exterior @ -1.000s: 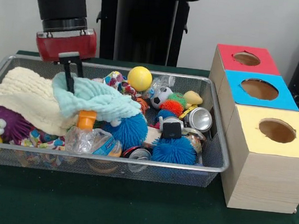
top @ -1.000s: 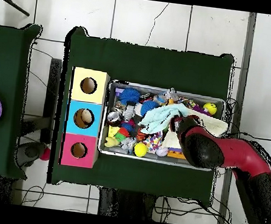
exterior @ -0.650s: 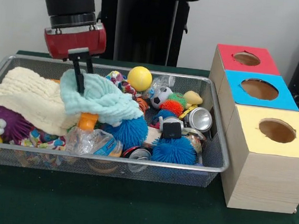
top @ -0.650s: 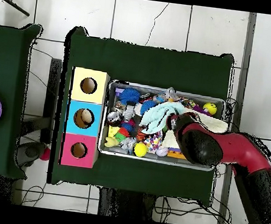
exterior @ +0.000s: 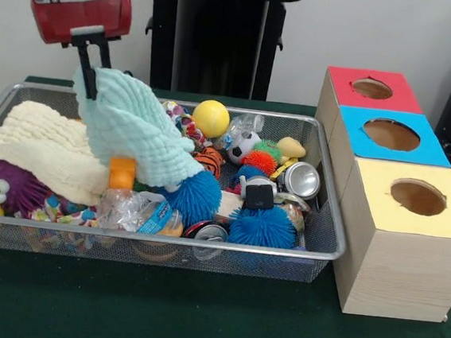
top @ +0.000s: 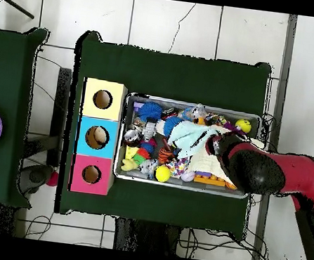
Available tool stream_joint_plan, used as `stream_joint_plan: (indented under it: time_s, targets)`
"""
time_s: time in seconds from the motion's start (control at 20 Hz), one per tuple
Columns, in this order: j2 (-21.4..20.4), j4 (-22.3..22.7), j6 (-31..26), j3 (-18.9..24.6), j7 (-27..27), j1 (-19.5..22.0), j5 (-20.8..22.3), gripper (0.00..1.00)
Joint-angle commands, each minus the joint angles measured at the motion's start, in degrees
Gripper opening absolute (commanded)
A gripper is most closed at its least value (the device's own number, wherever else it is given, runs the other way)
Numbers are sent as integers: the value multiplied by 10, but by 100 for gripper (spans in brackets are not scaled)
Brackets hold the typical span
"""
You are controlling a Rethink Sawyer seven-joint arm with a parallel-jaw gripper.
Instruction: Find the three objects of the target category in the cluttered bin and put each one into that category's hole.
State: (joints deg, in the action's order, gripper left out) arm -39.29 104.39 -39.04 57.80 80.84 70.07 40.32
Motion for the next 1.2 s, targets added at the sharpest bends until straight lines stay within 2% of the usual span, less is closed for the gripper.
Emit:
stream_joint_plan:
  time_s: [0.05,0.25,0.7,1.2]
  targets:
    - [-1,-62,-110,42,-266,14,0,0]
    - [7,-75,-114,42,-284,11,8,0]
    - [-13,-87,-131,40,-315,7,-8,0]
    - [-11,-134,-180,44,-367,7,-19,0]
